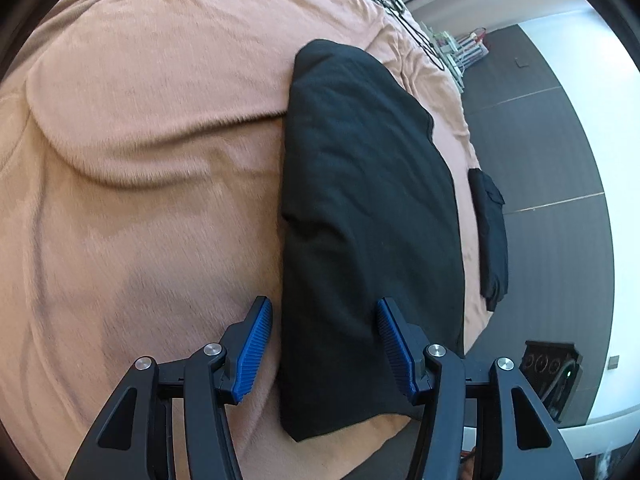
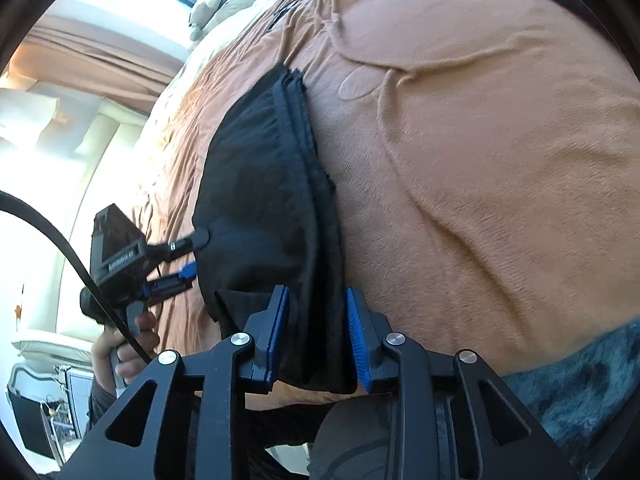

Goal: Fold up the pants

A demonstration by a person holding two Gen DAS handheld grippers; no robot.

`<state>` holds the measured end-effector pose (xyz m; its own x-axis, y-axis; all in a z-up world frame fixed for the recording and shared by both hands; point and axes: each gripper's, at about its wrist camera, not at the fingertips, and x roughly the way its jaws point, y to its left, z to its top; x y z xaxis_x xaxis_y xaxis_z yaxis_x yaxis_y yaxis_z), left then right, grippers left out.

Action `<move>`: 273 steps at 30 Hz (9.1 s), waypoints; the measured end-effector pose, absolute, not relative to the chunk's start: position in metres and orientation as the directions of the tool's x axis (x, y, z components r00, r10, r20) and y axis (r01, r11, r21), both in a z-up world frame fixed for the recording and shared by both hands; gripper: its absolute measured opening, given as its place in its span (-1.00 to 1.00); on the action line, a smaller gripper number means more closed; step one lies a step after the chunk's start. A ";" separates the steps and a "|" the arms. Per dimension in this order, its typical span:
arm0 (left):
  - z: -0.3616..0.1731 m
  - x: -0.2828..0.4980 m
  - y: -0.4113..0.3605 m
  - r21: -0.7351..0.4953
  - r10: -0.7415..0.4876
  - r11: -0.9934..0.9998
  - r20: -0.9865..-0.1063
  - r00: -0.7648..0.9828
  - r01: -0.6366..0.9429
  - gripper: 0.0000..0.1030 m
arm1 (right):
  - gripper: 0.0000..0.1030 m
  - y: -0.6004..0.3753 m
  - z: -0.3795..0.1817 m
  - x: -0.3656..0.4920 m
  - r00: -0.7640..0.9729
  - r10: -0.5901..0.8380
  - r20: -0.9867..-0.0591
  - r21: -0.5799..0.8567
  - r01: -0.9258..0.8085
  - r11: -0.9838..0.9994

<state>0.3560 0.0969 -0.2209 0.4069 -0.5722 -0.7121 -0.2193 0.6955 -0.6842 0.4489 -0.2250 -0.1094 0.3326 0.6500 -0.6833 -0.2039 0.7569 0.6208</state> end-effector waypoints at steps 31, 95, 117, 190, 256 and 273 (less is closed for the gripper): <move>-0.230 0.328 0.105 -0.743 -0.573 0.621 -0.648 0.502 -0.249 -0.63 | -0.12 -0.144 -0.128 0.551 0.246 0.625 -0.740 0.517 -0.387 0.764; -0.233 0.369 0.165 -0.738 -0.573 0.612 -0.661 0.484 -0.284 0.04 | 0.17 -0.100 -0.151 0.592 0.093 0.754 -0.650 0.677 -0.380 0.630; -0.206 0.348 0.169 -0.757 -0.554 0.616 -0.613 0.563 -0.218 -0.70 | -0.59 -0.083 -0.111 0.558 0.215 0.704 -0.677 0.547 -0.493 0.677; -0.033 0.459 -0.209 -0.707 -0.786 0.588 -0.386 0.483 0.392 -0.86 | -0.64 -0.396 0.084 0.378 0.741 0.475 -0.475 0.097 -0.493 0.865; -0.199 0.690 -0.242 -0.866 -0.810 0.496 -0.435 0.393 0.062 -0.25 | 0.16 -0.483 -0.029 0.334 0.741 0.350 -0.574 0.668 0.176 0.723; -0.177 0.675 -0.230 -0.802 -0.762 0.580 -0.473 0.442 0.142 -0.75 | -0.86 -0.534 -0.039 0.385 0.787 0.249 -0.565 0.710 0.310 0.632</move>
<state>0.6750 -0.2297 -0.1765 0.4423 -0.7620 -0.4730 0.1423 0.5803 -0.8019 0.3853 -0.5343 -0.0387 0.7866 0.2492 -0.5649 0.3099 0.6319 0.7104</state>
